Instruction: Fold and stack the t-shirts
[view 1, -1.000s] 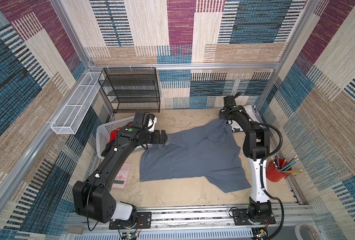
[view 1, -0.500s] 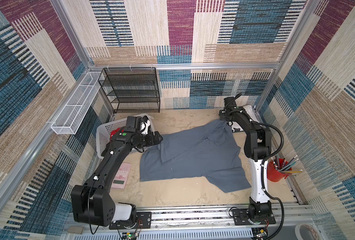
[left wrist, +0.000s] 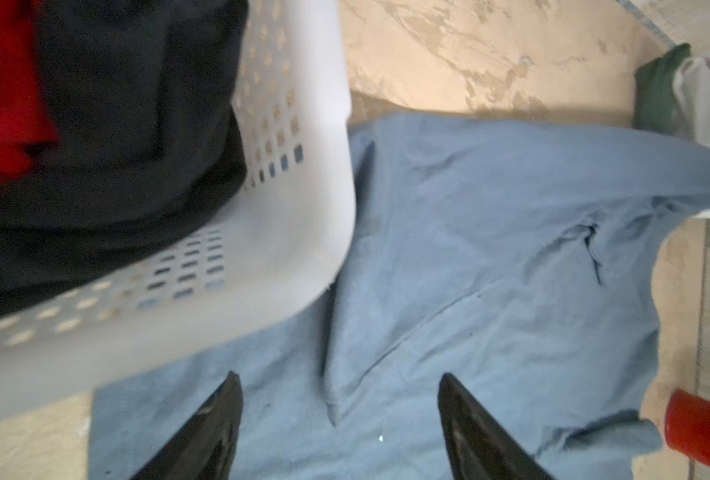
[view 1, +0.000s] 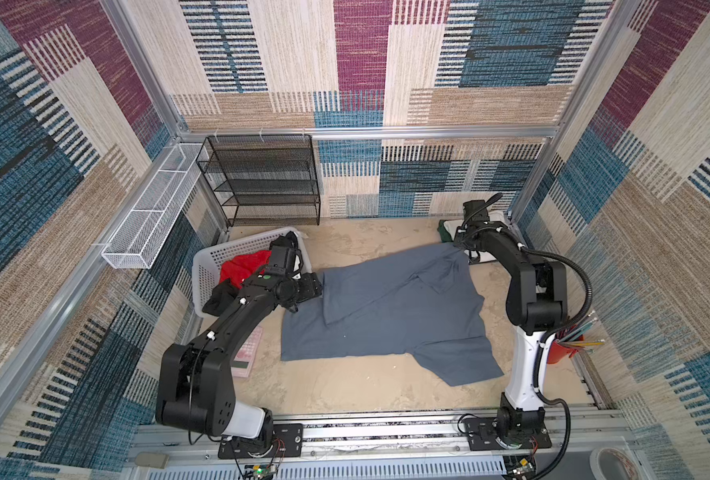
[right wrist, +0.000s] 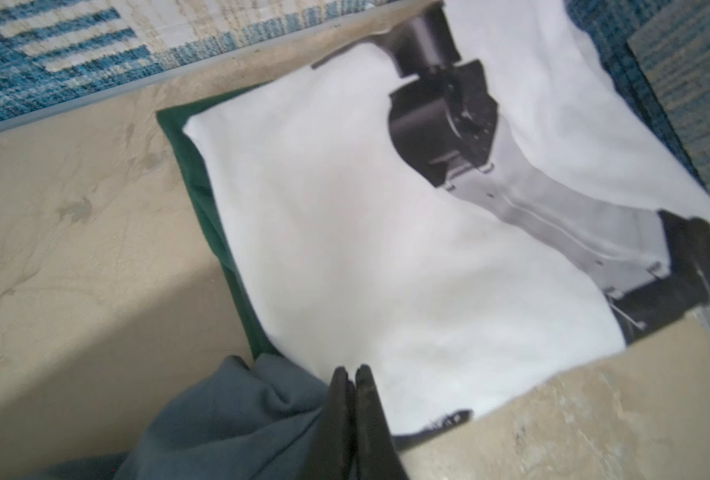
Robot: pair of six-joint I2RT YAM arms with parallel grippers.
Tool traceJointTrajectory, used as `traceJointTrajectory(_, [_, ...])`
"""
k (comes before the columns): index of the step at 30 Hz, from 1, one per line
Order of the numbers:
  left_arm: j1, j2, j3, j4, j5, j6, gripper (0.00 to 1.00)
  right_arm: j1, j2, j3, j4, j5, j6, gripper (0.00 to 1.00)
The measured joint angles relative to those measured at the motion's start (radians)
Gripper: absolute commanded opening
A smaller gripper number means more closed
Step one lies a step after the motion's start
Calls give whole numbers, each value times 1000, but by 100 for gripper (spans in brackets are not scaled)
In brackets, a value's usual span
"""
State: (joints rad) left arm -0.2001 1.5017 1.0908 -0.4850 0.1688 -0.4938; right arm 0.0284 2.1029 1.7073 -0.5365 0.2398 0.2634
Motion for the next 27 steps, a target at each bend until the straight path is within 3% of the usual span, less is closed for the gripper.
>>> traceJointTrajectory(7, [1, 189, 130, 8, -69, 17, 66, -13, -115, -165, 57, 0, 28, 0])
traceJointTrajectory(15, [10, 326, 298, -107, -204, 51, 63, -21, -162, -236, 87, -13, 50, 0])
traceJointTrajectory(21, [7, 309, 330, -117, -177, 45, 55, -19, -168, -246, 91, -22, 51, 0])
traceJointTrajectory(24, [-5, 246, 273, -48, -154, 25, 53, -20, -170, -246, 92, -23, 51, 0])
traceJointTrajectory(27, [-26, 161, 184, 24, -132, -11, 43, -20, -171, -246, 92, -23, 51, 0])
